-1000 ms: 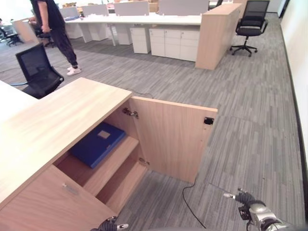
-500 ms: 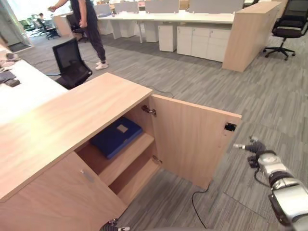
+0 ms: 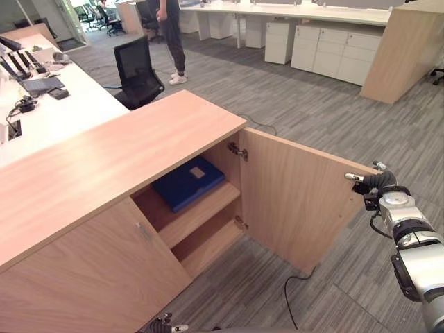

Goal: Put the empty folder in the office cabinet

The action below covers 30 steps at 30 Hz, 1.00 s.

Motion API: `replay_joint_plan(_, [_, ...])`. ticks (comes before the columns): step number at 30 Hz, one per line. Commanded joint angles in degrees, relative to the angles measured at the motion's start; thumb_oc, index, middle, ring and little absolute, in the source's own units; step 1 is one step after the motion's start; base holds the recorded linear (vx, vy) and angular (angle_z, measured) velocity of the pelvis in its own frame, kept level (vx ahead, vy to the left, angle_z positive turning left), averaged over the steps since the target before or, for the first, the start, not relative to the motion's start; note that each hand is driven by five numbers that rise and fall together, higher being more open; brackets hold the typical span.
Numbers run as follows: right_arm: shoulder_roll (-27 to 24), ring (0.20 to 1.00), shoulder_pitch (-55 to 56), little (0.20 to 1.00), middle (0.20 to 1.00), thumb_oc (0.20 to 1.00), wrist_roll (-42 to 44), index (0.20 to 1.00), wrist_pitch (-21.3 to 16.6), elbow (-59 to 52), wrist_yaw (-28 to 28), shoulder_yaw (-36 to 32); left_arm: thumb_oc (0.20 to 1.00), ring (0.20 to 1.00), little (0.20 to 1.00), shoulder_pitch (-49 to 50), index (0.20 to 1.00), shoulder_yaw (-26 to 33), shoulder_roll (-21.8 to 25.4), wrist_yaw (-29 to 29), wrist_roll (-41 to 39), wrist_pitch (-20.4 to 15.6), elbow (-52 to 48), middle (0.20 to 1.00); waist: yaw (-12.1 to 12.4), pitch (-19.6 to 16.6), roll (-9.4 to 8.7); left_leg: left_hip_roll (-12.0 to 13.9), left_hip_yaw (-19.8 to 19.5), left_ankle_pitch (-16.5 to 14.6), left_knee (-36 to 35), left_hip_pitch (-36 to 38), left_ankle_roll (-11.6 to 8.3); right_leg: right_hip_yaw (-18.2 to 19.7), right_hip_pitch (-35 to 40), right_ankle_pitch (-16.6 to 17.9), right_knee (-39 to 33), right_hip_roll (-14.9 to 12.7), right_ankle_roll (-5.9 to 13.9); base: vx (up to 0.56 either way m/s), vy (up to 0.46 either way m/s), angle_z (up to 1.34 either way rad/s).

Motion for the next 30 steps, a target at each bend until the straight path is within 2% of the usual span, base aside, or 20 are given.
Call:
replay_joint_plan(1, [2.34, 1.0, -5.49, 1.0, 1.0, 1.0, 2.26, 1.0, -1.58, 3.47, -0.1, 4.61, 1.0, 1.0, 1.0, -3.19, 1.0, -4.14, 1.17, 0.72, -1.6, -0.93, -0.69, 1.0, 2.02, 0.0, -4.23, -1.72, -0.41, 0.48, -0.07, -2.87, -1.44, 3.49, 1.81, -5.47, 0.79, -3.71, 4.16, -0.01, 0.009, 0.11])
replay_joint_plan(8, [5.17, 1.0, -3.48, 1.0, 1.0, 1.0, 4.24, 1.0, -1.72, 2.22, 0.7, 4.9, 1.0, 1.0, 1.0, -2.67, 1.0, -5.38, 0.88, 0.7, -2.07, -0.84, -4.05, 1.0, 2.08, 0.4, -3.5, -1.99, -0.83, 0.66, -0.12, -3.1, -1.37, 3.35, 1.68, -5.39, 0.78, -3.66, 4.0, -0.01, 0.006, 0.04])
replay_joint_plan(14, [10.93, 1.0, 3.98, 1.0, 1.0, 1.0, 6.53, 1.0, -2.69, -3.63, 1.2, 4.22, 1.0, 1.0, 1.0, -0.23, 1.0, -4.26, 2.45, 0.16, -3.1, -0.7, -11.21, 1.0, 0.98, 1.17, -2.9, -1.72, 0.09, 0.54, -0.11, -2.87, -1.15, 4.54, 1.28, -5.18, 0.81, -3.59, 3.98, -0.02, 0.003, -0.02])
replay_joint_plan(16, [14.14, 1.0, 10.1, 1.0, 1.0, 1.0, 6.01, 1.0, -3.27, -12.13, 1.33, 4.8, 1.0, 1.0, 1.0, 1.15, 1.0, -3.02, 2.49, 0.31, -3.32, -0.33, -14.53, 1.0, -0.12, 1.52, -2.84, -1.44, 0.85, 0.41, -0.1, -2.7, -1.05, 5.48, 0.93, -5.16, 0.89, -3.5, 3.86, -0.03, -0.017, -0.12])
replay_joint_plan(17, [15.97, 1.0, 18.15, 1.0, 1.0, 1.0, 5.75, 1.0, -4.28, -25.25, 1.91, 4.42, 1.0, 1.0, 1.0, 2.86, 1.0, -0.7, 2.19, 0.66, -3.77, 0.26, -18.05, 1.0, -1.46, 1.98, -2.93, -1.11, 1.73, 0.18, -0.07, -2.47, -1.0, 6.21, 0.58, -5.15, 1.03, -3.41, 3.75, -0.01, -0.035, -0.26])
replay_joint_plan(21, [15.85, 1.0, 30.0, 1.0, 1.0, 1.0, 3.61, 1.0, -5.0, -42.27, 4.34, 3.83, 1.0, 1.0, 1.0, 6.1, 1.0, 2.26, 2.53, 0.32, -3.61, 0.65, -21.41, 1.0, -2.52, 2.14, -3.1, -0.77, 2.09, 0.1, -0.07, -2.34, -1.11, 6.37, 0.47, -5.34, 1.2, -3.37, 3.64, 0.0, -0.036, -0.23])
replay_joint_plan(25, [16.28, 1.0, 34.42, 1.0, 1.0, 1.0, 2.14, 1.0, -4.6, -48.48, 5.82, 4.86, 1.0, 1.0, 1.0, 6.71, 1.0, 2.7, 2.5, 0.51, -2.49, 0.95, -21.69, 1.0, -2.84, 2.07, -3.28, -0.57, 2.04, 0.06, 0.0, -2.28, -1.24, 6.22, 0.52, -5.53, 1.25, -3.35, 3.55, 0.0, -0.038, -0.01])
replay_joint_plan(26, [17.41, 1.0, 36.25, 1.0, 1.0, 1.0, 1.11, 1.0, -4.05, -52.62, 7.53, 7.83, 1.0, 1.0, 1.0, 6.09, 1.0, 3.02, 1.94, 1.72, -1.38, 1.22, -20.37, 1.0, -3.0, 2.32, -3.48, -0.18, 2.05, 0.18, 0.26, -2.25, -1.52, 6.18, 0.54, -5.83, 1.49, -3.21, 3.36, -0.01, -0.061, 0.09])
replay_joint_plan(29, [18.36, 1.0, 36.32, 1.0, 1.0, 1.0, 0.76, 1.0, -3.79, -54.56, 8.93, 11.13, 1.0, 1.0, 1.0, 5.05, 1.0, 3.26, 1.37, 2.76, -1.47, 1.25, -19.11, 1.0, -2.46, 2.69, -3.65, 0.14, 1.93, 0.48, 0.6, -2.5, -1.93, 5.91, 0.54, -6.06, 1.54, -2.92, 3.21, -0.03, -0.049, 0.07])
replay_joint_plan(30, [18.45, 1.0, 35.69, 1.0, 1.0, 1.0, 0.34, 1.0, -3.74, -54.87, 9.07, 12.23, 1.0, 1.0, 1.0, 4.08, 1.0, 3.2, 1.32, 3.35, -1.61, 1.29, -18.8, 1.0, -1.8, 3.4, -3.68, 0.28, 1.65, 1.65, 1.12, -3.46, -2.7, 5.18, 0.58, -6.17, 1.48, -2.93, 3.16, -0.1, -0.027, 0.03])
